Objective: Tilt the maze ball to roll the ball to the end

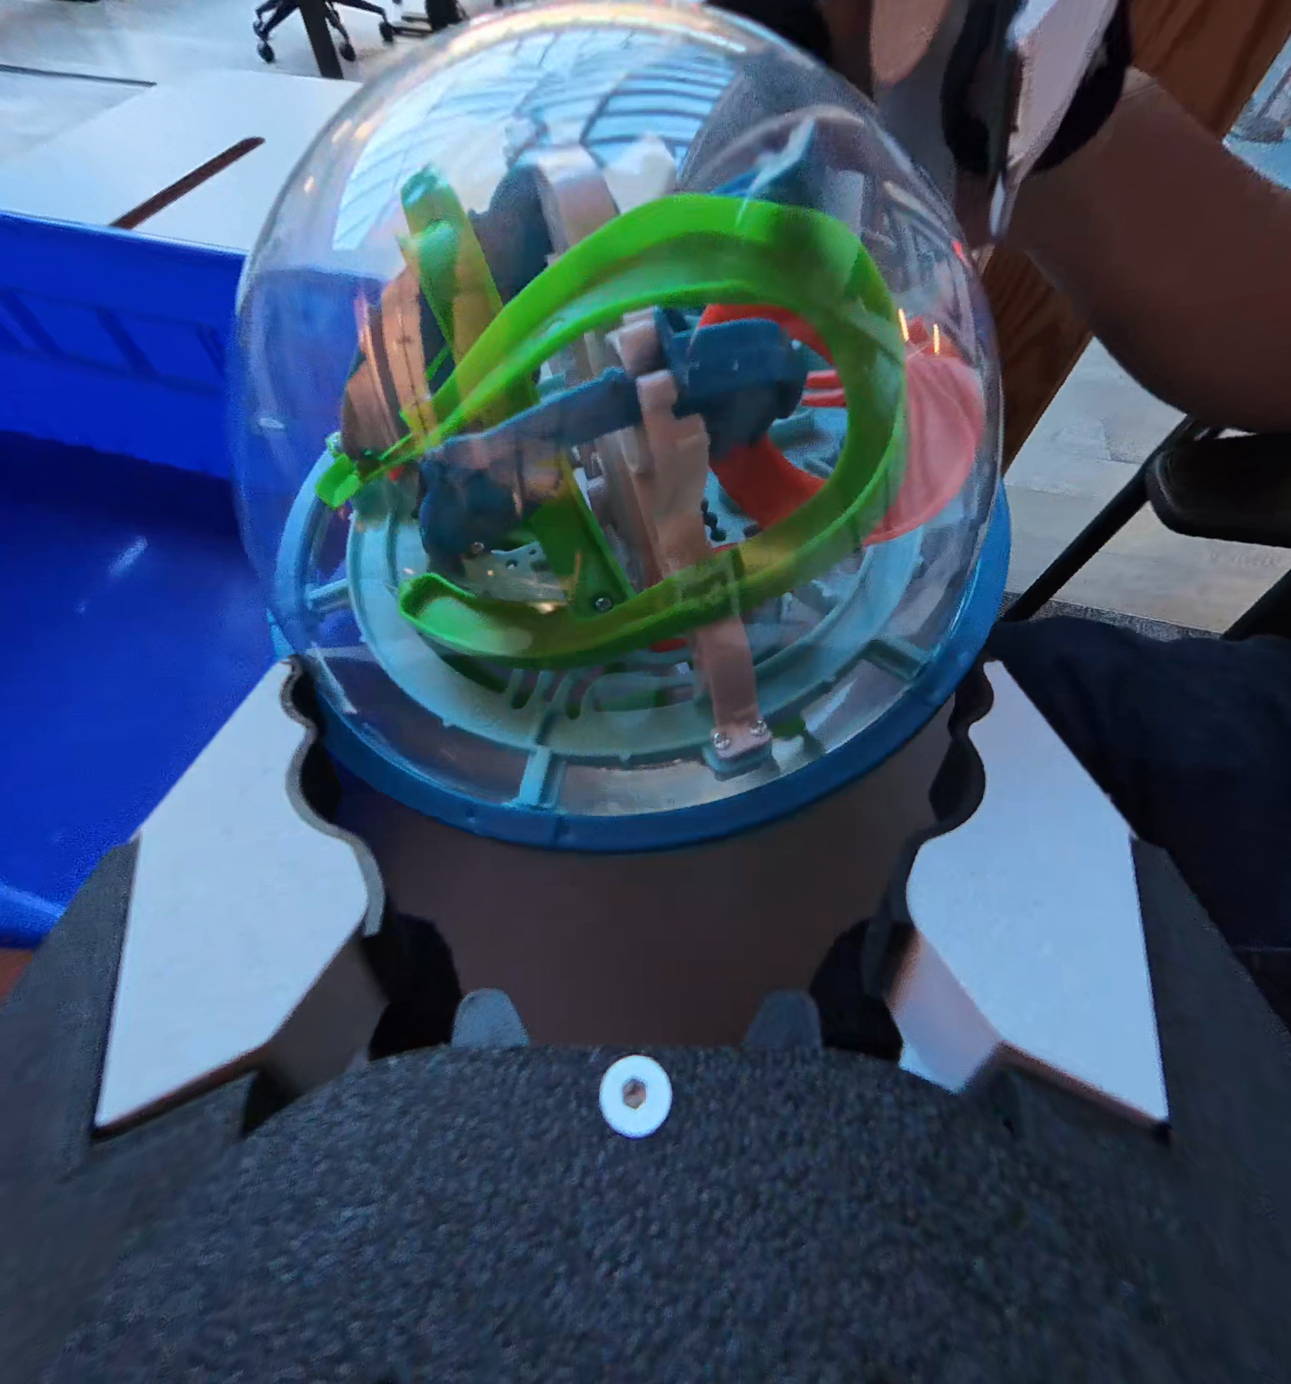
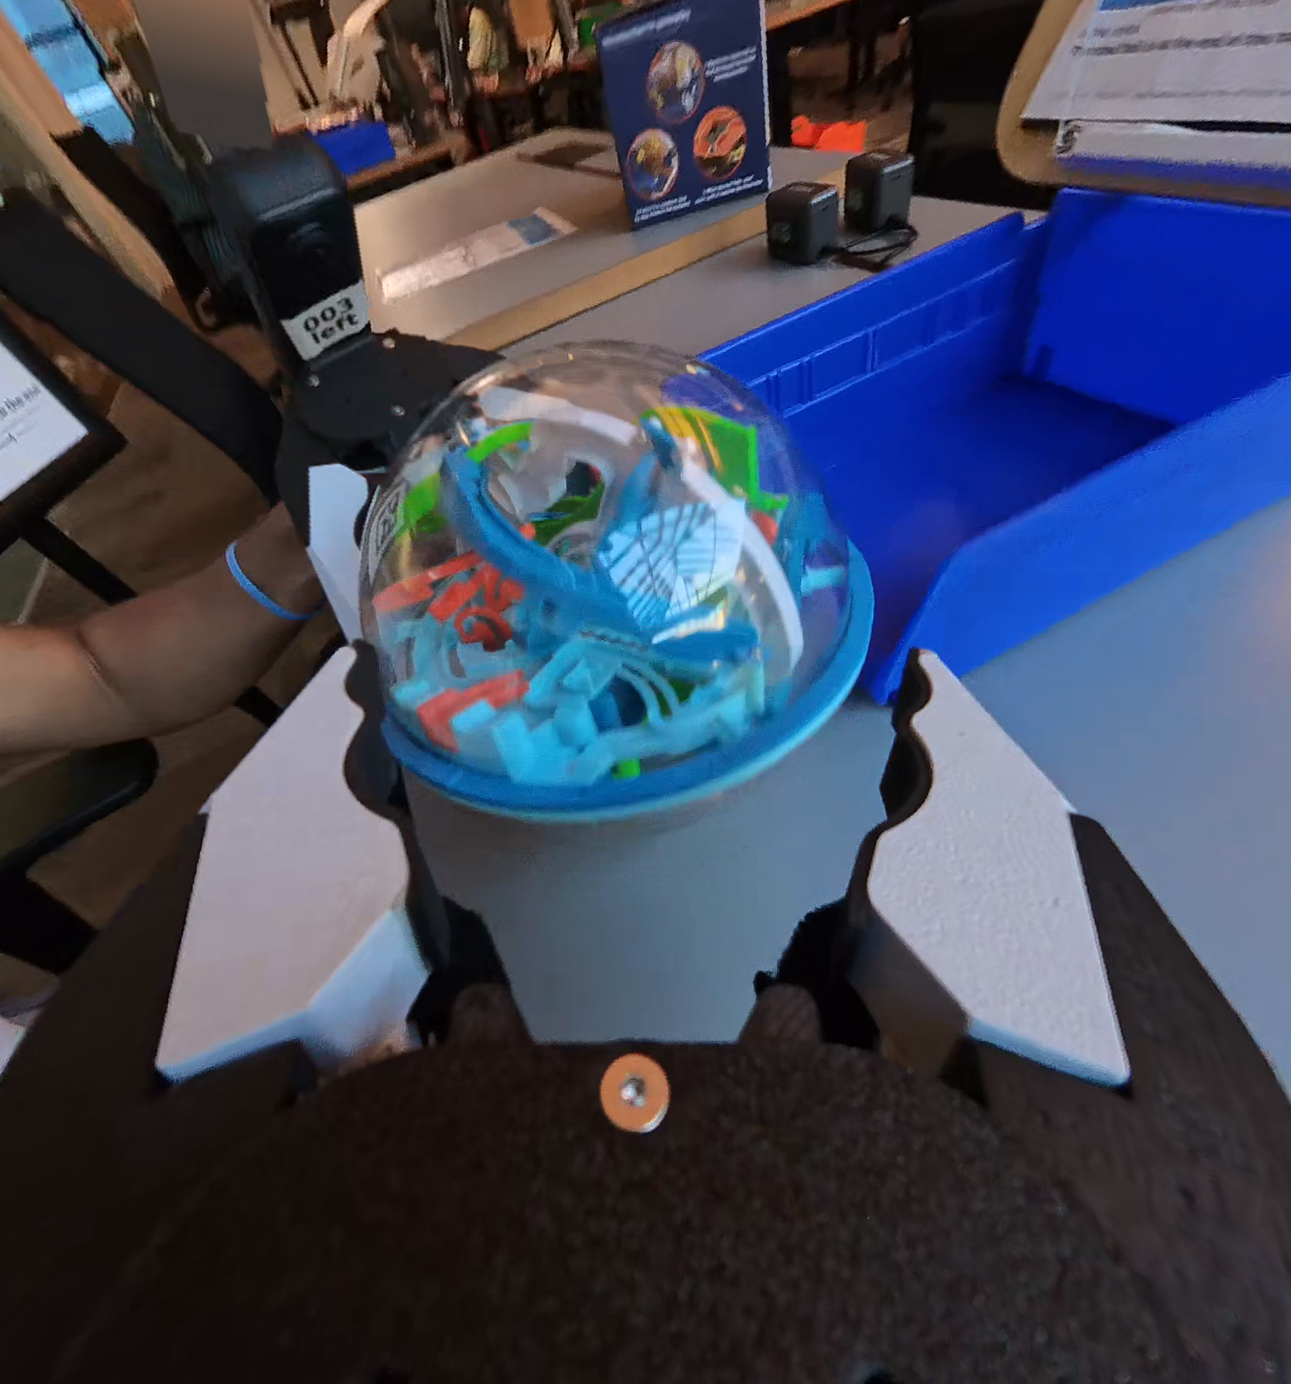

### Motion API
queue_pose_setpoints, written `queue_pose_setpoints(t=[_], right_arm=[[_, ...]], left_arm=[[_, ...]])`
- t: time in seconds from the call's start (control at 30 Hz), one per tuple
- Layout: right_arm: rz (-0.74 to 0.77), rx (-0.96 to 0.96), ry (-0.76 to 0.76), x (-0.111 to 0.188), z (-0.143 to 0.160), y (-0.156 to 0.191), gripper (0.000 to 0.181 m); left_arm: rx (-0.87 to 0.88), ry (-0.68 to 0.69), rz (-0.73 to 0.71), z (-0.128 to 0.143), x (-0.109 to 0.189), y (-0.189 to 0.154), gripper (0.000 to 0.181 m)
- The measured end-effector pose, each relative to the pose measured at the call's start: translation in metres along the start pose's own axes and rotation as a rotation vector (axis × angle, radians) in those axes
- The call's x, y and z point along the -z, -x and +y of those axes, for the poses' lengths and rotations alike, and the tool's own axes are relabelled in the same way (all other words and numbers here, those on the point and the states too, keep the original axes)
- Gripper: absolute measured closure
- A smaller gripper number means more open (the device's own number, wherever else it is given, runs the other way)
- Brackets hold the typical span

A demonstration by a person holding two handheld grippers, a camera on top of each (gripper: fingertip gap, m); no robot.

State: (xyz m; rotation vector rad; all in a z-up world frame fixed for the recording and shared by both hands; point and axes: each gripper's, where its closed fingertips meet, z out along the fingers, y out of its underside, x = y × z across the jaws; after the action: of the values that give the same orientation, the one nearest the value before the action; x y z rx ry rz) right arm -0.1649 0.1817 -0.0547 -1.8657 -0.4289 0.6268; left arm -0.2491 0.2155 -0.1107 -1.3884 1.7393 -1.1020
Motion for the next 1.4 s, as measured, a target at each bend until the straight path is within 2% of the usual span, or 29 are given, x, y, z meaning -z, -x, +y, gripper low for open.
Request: queue_pose_setpoints(t=[0.1,0.23,0.27,0.4,0.6,0.7,0.87,1.13,1.27,1.4], right_arm=[[-0.009,-0.042,-0.081,0.010,0.014,0.007,0.053],[-0.084,-0.077,-0.097,0.003,0.029,0.019,0.050],[-0.116,-0.083,-0.116,0.002,0.028,0.025,0.051],[-0.086,-0.067,-0.115,-0.002,0.028,0.024,0.043],[-0.069,-0.254,-0.181,-0.002,0.019,0.010,0.042],[-0.038,-0.324,-0.182,0.004,0.012,0.007,0.042],[0.003,-0.334,-0.146,0.016,0.003,0.005,0.042],[-0.048,-0.439,-0.204,0.027,0.005,-0.008,0.042],[-0.049,-0.431,-0.248,0.027,0.004,-0.009,0.043],[-0.091,-0.361,-0.269,0.030,0.005,-0.004,0.044]], left_arm=[[0.071,-0.036,-0.012,0.005,-0.003,-0.009,0.025],[0.123,-0.023,0.056,0.018,-0.015,-0.030,0.025],[0.120,-0.017,0.065,0.020,-0.018,-0.033,0.025],[0.142,-0.009,0.072,0.019,-0.022,-0.032,0.025],[0.322,-0.057,0.144,0.010,-0.026,-0.031,0.027],[0.456,-0.030,0.204,0.009,-0.033,-0.044,0.027],[0.613,0.015,0.314,0.008,-0.053,-0.075,0.031],[0.588,0.009,0.317,0.009,-0.055,-0.077,0.055],[0.574,0.011,0.318,0.010,-0.054,-0.075,0.059],[0.497,0.001,0.241,0.010,-0.053,-0.071,0.060]])
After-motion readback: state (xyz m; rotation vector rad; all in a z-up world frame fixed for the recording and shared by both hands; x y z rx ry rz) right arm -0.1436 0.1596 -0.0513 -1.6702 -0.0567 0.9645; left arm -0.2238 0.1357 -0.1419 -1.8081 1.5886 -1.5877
